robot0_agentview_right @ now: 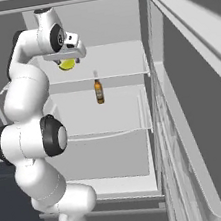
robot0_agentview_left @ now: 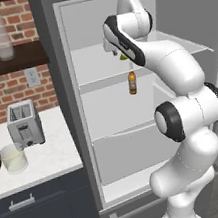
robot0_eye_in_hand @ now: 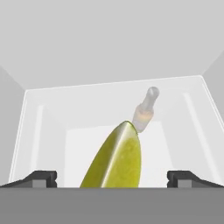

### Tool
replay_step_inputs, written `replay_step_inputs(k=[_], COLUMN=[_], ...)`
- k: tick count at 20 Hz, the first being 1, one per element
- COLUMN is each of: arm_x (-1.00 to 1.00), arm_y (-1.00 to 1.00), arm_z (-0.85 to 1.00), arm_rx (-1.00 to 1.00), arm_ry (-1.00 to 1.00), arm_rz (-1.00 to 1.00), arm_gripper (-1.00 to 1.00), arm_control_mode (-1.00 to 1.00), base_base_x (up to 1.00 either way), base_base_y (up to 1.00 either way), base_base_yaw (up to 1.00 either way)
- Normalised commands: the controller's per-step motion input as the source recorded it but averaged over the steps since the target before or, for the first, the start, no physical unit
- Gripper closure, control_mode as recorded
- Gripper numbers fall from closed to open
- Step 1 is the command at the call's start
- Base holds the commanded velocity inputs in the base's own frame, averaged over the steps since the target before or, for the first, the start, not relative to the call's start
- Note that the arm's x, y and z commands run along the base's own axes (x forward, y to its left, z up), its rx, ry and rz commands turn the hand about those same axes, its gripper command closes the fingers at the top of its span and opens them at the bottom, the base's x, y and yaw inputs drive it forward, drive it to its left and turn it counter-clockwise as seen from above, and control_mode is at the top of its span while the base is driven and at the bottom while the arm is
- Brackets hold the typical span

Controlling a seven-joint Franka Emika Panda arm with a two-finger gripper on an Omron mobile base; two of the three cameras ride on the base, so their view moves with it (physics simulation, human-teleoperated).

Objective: Grab a lemon wedge from the fridge and one ice cube from the ice bowl, and put them in the glass of lemonade.

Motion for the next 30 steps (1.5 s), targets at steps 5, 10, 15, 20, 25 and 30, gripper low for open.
replay_step_inputs(k=[5, 10, 15, 20, 25, 30], arm_x=[0.03, 0.00, -0.01, 0.01, 0.00, 0.00], arm_y=[0.02, 0.00, 0.00, 0.00, 0.00, 0.00], arm_z=[-0.02, -0.20, -0.27, -0.34, -0.19, -0.03], arm_rx=[0.00, 0.00, 0.00, 0.00, 0.00, 0.00], arm_ry=[0.00, 0.01, 0.02, 0.03, 0.00, 0.01], arm_rz=[0.00, 0.00, 0.00, 0.00, 0.00, 0.00], arm_gripper=[-1.00, -1.00, -1.00, -1.00, 1.00, 1.00], arm_control_mode=[-1.00, -1.00, -1.00, -1.00, -1.00, -1.00], base_base_x=[0.00, 0.00, 0.00, 0.00, 0.00, 0.00], base_base_y=[0.00, 0.00, 0.00, 0.00, 0.00, 0.00], base_base_yaw=[0.00, 0.00, 0.00, 0.00, 0.00, 0.00])
